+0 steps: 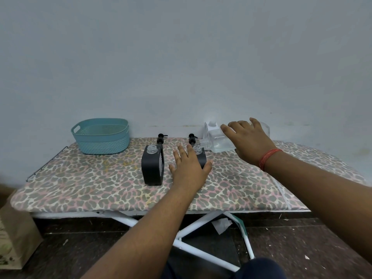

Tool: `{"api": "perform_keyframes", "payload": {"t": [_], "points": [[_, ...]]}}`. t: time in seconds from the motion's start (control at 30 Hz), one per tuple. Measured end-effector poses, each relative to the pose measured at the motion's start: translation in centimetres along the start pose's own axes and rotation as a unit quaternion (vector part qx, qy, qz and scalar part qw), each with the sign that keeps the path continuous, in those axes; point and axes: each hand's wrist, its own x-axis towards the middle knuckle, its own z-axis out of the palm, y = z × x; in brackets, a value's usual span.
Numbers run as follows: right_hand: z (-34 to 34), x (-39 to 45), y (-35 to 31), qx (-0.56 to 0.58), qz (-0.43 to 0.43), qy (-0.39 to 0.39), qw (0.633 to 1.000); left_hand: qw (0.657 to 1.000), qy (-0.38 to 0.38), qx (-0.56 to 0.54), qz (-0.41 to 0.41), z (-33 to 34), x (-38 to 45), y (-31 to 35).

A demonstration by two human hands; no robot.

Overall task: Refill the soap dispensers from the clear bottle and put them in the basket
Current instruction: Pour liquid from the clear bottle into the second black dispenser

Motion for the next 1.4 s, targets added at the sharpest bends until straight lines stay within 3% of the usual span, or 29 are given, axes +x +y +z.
{"api": "perform_keyframes", "payload": {"t": [1.4], "points": [[-0.78,0.39,0.12,-0.02,-0.015,-0.003,1.0,1.0,0.005,-0.005,-0.001,-0.01,-0.14,0.13]]}}
